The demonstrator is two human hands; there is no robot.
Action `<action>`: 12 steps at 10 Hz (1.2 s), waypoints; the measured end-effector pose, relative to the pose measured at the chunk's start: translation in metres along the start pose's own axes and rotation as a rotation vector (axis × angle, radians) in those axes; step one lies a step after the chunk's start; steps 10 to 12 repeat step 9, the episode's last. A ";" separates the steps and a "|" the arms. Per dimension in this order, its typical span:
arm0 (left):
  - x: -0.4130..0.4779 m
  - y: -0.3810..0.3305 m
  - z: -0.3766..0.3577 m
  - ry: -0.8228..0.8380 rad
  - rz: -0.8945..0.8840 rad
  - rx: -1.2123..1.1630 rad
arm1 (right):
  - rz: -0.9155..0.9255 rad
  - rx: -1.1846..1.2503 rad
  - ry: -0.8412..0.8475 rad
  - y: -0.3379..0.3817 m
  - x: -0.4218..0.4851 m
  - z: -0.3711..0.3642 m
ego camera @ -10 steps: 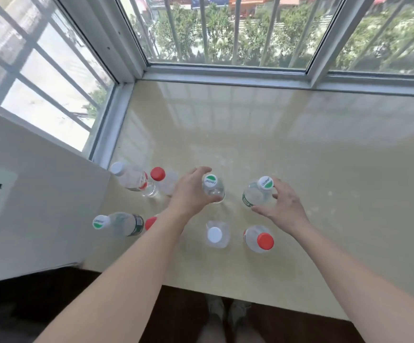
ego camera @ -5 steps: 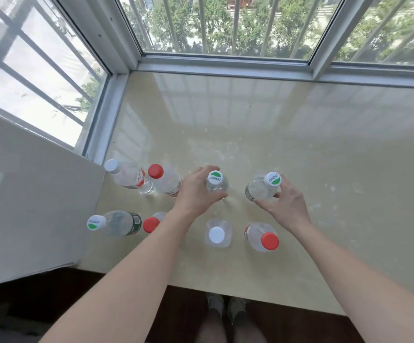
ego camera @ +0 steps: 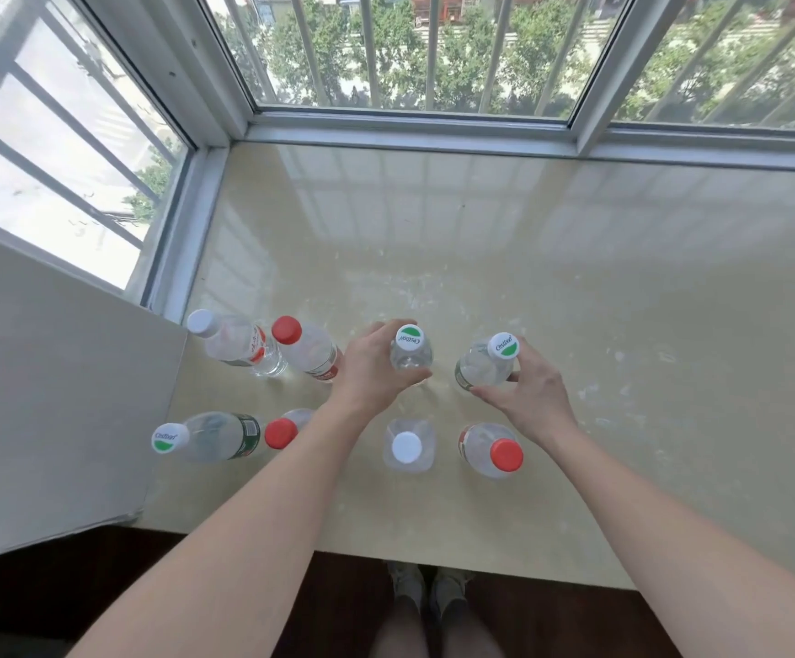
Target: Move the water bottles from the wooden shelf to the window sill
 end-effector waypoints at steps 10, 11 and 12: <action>-0.012 -0.011 0.024 0.010 -0.018 0.125 | -0.069 -0.103 -0.023 0.003 -0.008 0.015; -0.012 -0.011 0.024 0.010 -0.018 0.125 | -0.069 -0.103 -0.023 0.003 -0.008 0.015; -0.012 -0.011 0.024 0.010 -0.018 0.125 | -0.069 -0.103 -0.023 0.003 -0.008 0.015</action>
Point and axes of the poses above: each hand's wrist, its own x-axis towards the middle knuckle, its own z-axis out of the back of the hand, y = z × x, the point moved 2 cm from there along x, towards the middle knuckle, and after that the axes turned 14 degrees about -y, right-handed, at the moved point
